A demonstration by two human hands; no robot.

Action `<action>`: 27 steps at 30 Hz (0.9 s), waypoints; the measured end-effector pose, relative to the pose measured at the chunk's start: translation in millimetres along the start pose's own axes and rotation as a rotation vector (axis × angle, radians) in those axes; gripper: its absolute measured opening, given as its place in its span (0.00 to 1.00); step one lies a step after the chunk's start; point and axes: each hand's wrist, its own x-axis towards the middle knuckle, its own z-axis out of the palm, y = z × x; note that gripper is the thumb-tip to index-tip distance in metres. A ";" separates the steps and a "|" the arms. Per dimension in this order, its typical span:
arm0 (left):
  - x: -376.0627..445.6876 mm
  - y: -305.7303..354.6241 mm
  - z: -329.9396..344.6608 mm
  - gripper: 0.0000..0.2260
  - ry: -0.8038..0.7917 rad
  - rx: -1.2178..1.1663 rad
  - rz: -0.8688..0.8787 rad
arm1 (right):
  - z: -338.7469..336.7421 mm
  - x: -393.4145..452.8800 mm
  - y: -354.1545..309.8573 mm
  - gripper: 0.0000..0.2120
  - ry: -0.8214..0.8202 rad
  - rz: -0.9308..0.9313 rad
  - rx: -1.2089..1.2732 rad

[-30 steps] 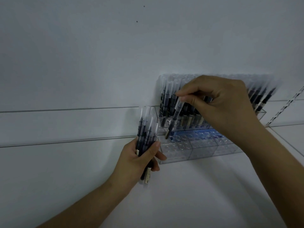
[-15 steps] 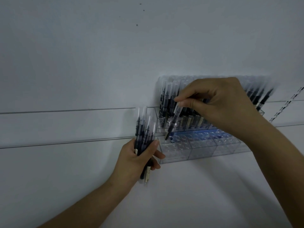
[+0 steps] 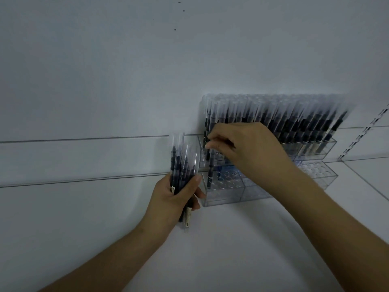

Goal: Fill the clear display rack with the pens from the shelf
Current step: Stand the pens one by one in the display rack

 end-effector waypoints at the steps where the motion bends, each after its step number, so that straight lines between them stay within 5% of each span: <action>1: 0.2 -0.3 -0.5 0.17 0.004 -0.009 0.001 | 0.3 -3.0 0.3 0.11 0.038 -0.002 -0.041; 5: 1.2 -0.7 -4.3 0.15 -0.019 -0.071 0.026 | -2.0 -22.7 -11.9 0.16 0.278 0.116 0.003; 9: -1.6 -0.6 -5.5 0.09 -0.125 -0.113 0.101 | 10.2 -37.1 -29.6 0.18 0.112 0.243 0.276; 13: -3.9 -0.3 -2.8 0.08 -0.166 -0.100 0.131 | 16.5 -37.2 -28.4 0.08 -0.007 0.394 0.537; 17: -3.2 -1.3 -0.6 0.09 -0.159 -0.074 0.148 | -3.4 -33.5 -25.5 0.06 0.194 0.457 0.729; 21: -1.7 -4.4 0.7 0.05 -0.063 -0.043 0.139 | -22.1 -26.8 -17.6 0.06 0.497 0.472 0.732; 27: 5.3 -8.3 -5.6 0.04 0.081 -0.104 0.058 | -11.8 -30.5 -18.4 0.05 0.427 0.415 0.601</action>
